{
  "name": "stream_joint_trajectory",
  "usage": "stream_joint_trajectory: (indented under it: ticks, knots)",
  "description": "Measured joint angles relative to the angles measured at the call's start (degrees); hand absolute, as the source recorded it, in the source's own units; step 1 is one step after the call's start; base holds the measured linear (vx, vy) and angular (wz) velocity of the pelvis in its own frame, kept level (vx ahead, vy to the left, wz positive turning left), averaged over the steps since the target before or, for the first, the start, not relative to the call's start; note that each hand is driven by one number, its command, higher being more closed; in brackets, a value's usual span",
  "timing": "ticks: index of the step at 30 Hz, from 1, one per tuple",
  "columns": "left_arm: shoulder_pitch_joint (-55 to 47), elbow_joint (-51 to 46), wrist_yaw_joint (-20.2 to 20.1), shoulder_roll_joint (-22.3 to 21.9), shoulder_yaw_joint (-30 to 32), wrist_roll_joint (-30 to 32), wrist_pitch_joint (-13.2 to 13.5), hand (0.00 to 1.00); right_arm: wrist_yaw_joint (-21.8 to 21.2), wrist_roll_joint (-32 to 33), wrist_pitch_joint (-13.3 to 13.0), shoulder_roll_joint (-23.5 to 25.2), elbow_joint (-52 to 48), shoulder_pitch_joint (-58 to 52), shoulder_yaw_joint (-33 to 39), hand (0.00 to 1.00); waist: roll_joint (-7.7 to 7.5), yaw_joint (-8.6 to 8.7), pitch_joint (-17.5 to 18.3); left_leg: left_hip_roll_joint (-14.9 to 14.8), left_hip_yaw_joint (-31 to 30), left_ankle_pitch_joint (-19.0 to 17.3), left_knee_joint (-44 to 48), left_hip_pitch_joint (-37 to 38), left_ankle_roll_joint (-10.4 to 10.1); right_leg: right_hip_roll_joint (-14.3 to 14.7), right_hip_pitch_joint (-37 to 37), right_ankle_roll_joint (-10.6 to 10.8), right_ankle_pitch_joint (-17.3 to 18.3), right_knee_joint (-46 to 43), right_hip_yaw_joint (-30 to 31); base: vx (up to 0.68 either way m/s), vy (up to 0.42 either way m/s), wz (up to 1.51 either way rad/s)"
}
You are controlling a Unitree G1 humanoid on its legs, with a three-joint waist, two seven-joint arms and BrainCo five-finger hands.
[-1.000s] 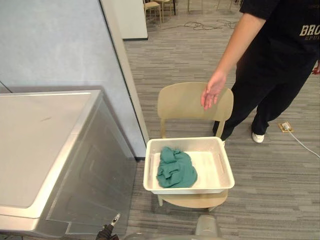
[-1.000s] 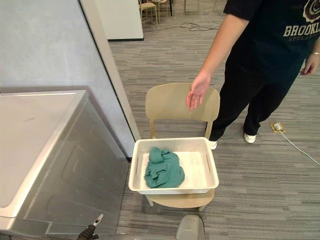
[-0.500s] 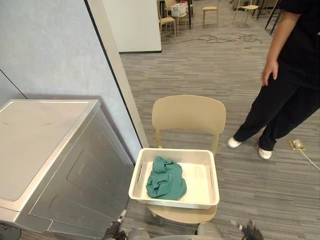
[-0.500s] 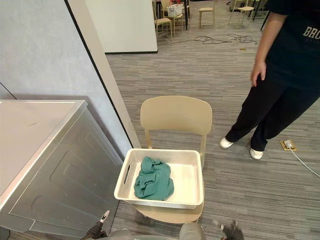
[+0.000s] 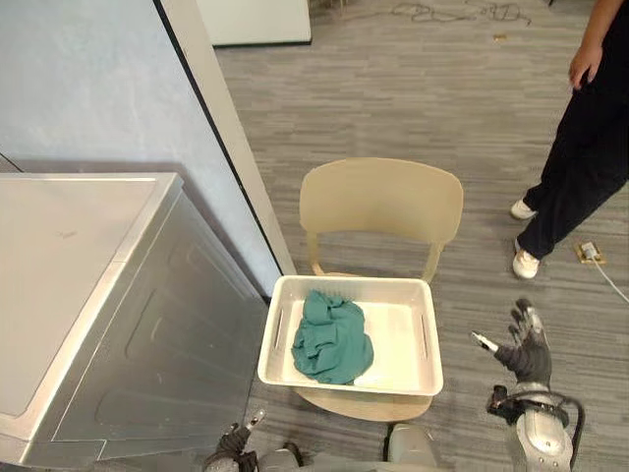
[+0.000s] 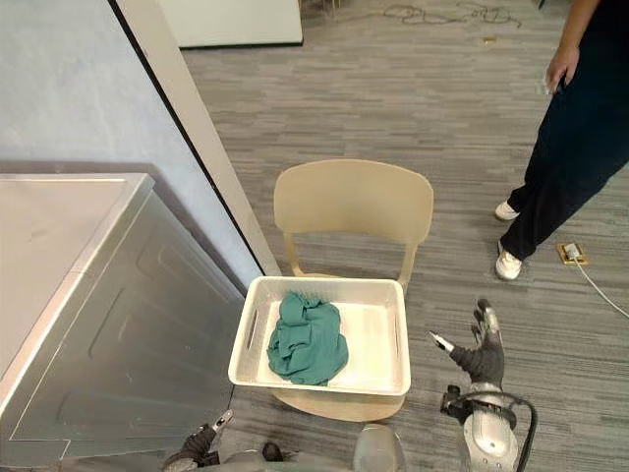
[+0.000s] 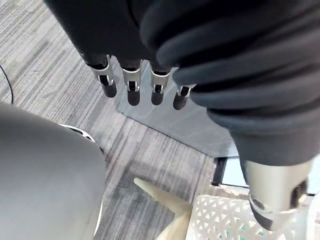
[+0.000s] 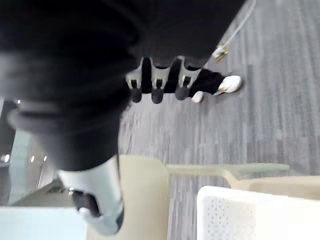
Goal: Pick up the laundry basket with both hands and put the clothes into the washing machine.
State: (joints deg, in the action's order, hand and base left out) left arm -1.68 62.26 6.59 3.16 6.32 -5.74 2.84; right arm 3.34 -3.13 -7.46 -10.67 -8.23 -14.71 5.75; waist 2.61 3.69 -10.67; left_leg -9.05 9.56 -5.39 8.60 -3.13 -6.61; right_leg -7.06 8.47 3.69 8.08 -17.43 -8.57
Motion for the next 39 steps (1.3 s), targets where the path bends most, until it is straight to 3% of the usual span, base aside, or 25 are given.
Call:
stream_joint_trajectory:
  ticks: [2,5,8,14,21,30,39]
  knots:
    - [0.9,-0.2,0.0,0.3,-0.1,0.0,0.1,0.0,-0.7,-1.6,-0.1,-1.9,0.0,3.2,-4.5,0.0,-1.01,-0.7,-1.0,0.1,-1.3,0.7,0.0,-1.7,0.1,0.0,0.2,-0.1,-1.2,1.9,-1.3,-0.04,0.026,0.35]
    - [2.6,-1.1,0.2,1.3,-0.1,0.0,0.1,0.0,-1.4,-3.1,-0.5,-3.9,0.0,7.6,-10.4,0.0,-2.33,-3.14,-3.1,0.5,-2.8,2.1,-0.3,-4.0,0.4,-0.2,1.0,-0.2,-2.5,3.3,-2.4,-0.05,0.029,0.32]
    - [2.9,-1.4,1.2,1.7,0.1,0.0,0.2,0.0,-2.5,-4.4,-0.5,-6.5,0.2,12.2,-17.4,0.0,-2.7,-4.79,-4.4,1.0,-4.0,3.0,-0.7,-4.8,0.6,-0.5,1.2,-0.2,-2.7,3.5,-2.9,-0.06,0.019,0.23]
    - [3.4,-1.8,2.5,2.4,0.8,0.0,0.1,0.0,-4.0,-4.4,-0.8,-7.2,5.3,18.9,-27.4,0.0,-3.86,-5.39,-5.2,1.0,-4.6,3.6,-0.7,-6.1,0.7,-0.2,2.5,-0.6,-3.8,3.7,-2.6,-0.06,0.006,-0.01]
    - [6.2,-2.1,4.1,3.4,1.1,0.2,-0.5,0.0,-4.7,-4.8,0.5,-7.1,11.8,21.3,-30.0,0.0,-5.5,-6.16,-8.3,0.9,-4.9,4.7,-0.6,-8.6,0.9,0.3,3.9,-0.7,-6.2,5.9,-2.2,-0.07,0.016,-0.01]
    - [8.2,-5.0,6.1,3.8,0.9,-0.3,-0.1,0.0,-3.5,-8.3,1.8,-7.6,17.0,24.7,-30.4,0.0,-5.74,-6.28,-13.3,0.8,-6.5,5.2,1.2,-11.9,0.9,0.6,5.5,-1.0,-6.7,5.6,-2.4,-0.04,0.015,0.08]
    - [11.3,-4.9,6.4,4.0,-0.4,-1.1,0.0,0.0,-3.5,-8.7,1.7,-8.4,27.0,34.5,-33.8,0.0,-5.78,-7.82,-14.9,0.4,-8.4,5.6,2.4,-16.1,0.7,1.1,8.1,-1.3,-6.9,5.2,-3.2,-0.02,0.004,0.09]
